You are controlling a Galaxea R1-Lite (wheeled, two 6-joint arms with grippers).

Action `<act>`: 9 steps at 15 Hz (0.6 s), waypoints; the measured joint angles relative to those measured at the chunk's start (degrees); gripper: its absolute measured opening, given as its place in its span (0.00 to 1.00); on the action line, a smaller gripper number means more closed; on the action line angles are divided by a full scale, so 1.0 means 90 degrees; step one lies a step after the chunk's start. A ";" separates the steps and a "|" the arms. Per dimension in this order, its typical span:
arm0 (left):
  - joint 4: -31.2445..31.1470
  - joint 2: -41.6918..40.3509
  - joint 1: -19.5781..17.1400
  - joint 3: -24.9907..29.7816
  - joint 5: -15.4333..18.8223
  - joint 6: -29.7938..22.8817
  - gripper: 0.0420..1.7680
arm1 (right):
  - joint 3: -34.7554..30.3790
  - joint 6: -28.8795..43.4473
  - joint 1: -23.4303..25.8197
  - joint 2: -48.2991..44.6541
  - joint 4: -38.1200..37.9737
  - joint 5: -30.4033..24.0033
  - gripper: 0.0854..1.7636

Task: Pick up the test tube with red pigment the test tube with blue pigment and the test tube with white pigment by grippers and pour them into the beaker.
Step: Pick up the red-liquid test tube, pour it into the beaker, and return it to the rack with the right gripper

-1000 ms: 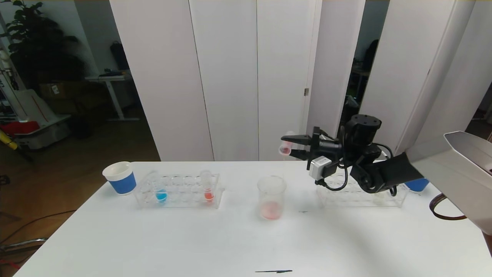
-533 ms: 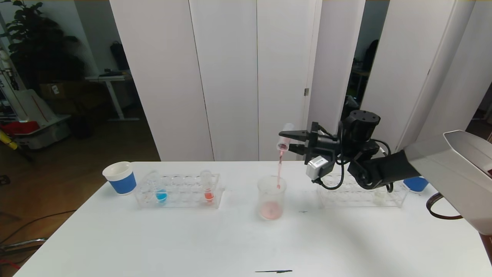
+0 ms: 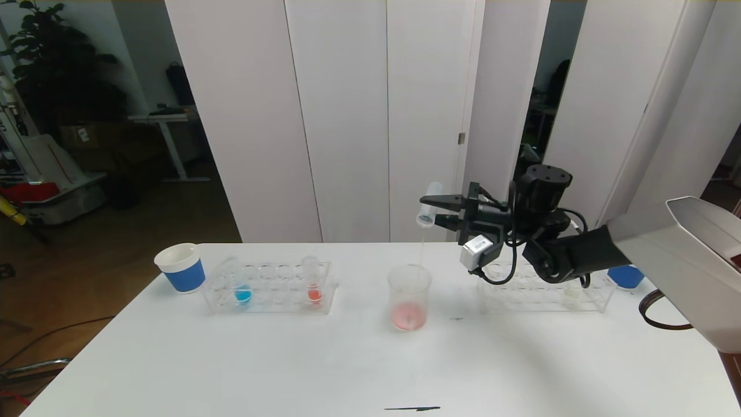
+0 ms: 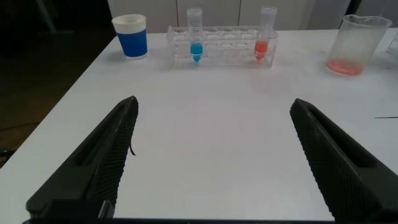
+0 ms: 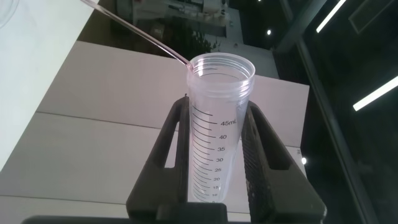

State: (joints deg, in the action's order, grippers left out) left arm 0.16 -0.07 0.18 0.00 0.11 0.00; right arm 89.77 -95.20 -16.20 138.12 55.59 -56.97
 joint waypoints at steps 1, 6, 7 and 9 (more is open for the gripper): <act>0.0000 0.0000 0.0000 0.0000 0.0000 0.0000 0.99 | 0.0018 -0.0034 0.0000 0.0005 -0.0030 0.0003 0.30; 0.0000 0.0000 0.0000 0.0000 0.0003 0.0000 0.99 | 0.0088 -0.0096 0.0024 -0.0005 0.0012 0.0061 0.30; 0.0000 0.0000 0.0000 0.0000 0.0000 0.0000 0.99 | 0.0098 -0.0047 0.0024 -0.0022 0.0016 0.0183 0.30; 0.0000 0.0000 0.0000 0.0000 0.0000 0.0000 0.99 | 0.0056 0.0095 0.0031 -0.0138 -0.0056 0.0676 0.30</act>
State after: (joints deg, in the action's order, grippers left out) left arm 0.16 -0.07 0.18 0.00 0.11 0.00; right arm 90.27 -94.34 -15.92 136.88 55.09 -50.88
